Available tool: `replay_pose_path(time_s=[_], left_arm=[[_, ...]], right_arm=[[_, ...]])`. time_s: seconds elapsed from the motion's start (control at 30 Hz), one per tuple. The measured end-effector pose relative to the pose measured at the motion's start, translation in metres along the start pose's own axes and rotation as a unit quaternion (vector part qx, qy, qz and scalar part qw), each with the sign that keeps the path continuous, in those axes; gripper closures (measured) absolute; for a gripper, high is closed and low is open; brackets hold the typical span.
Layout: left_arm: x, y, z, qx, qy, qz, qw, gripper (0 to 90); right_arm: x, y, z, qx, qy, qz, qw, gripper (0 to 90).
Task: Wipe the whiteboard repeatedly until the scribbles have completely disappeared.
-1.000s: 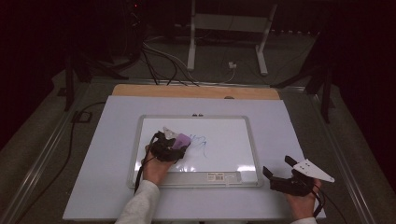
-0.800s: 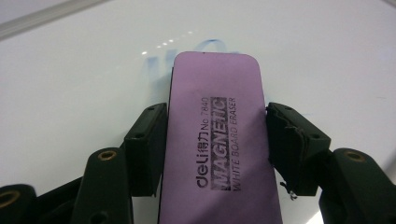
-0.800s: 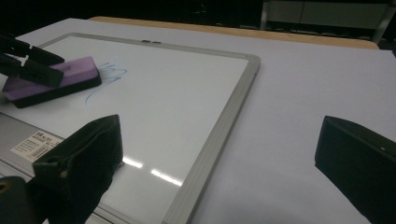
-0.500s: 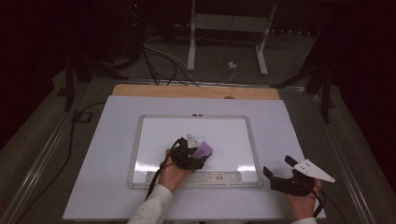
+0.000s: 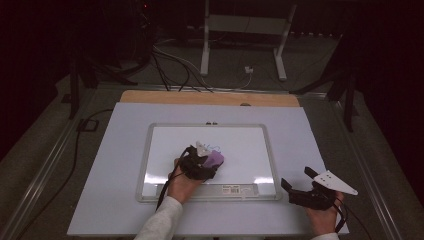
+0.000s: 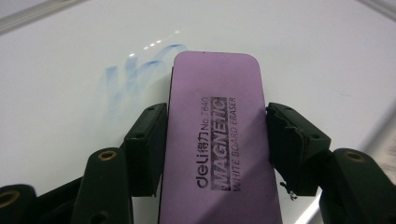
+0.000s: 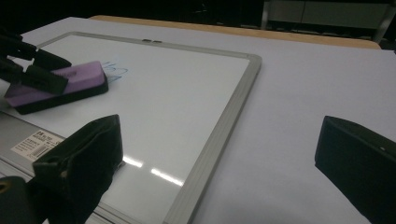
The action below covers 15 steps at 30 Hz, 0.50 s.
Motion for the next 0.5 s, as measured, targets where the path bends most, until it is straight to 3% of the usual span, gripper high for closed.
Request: replay_pose_path(time_s=[0.1, 0.2, 0.33, 0.5], left_arm=[[0.002, -0.001, 0.007, -0.004, -0.030, -0.002, 0.9996, 42.0], [0.001, -0.001, 0.001, -0.013, -0.012, -0.002, 0.9998, 42.1], [-0.002, 0.003, -0.015, 0.017, 0.008, -0.001, 0.9998, 42.1], [-0.006, 0.011, -0.043, 0.053, 0.040, 0.001, 0.9978, 42.1]], right_arm=[[0.000, 0.000, 0.001, 0.000, -0.001, 0.001, 1.0000, 1.1], [0.000, 0.001, 0.002, -0.001, -0.001, 0.001, 1.0000, 1.1], [0.000, 0.002, 0.003, -0.003, -0.002, 0.002, 1.0000, 1.1], [0.000, 0.002, 0.002, -0.002, -0.001, 0.002, 1.0000, 1.2]])
Point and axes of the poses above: each handheld gripper's, and its own axes: y roughly backward along the jaws, x roughly out of its top, z roughly to its right, the point moved 8 cm from there along -y, roughly forward along the jaws, and after that the axes turned 7 degrees about z, right-handed, at the moved point
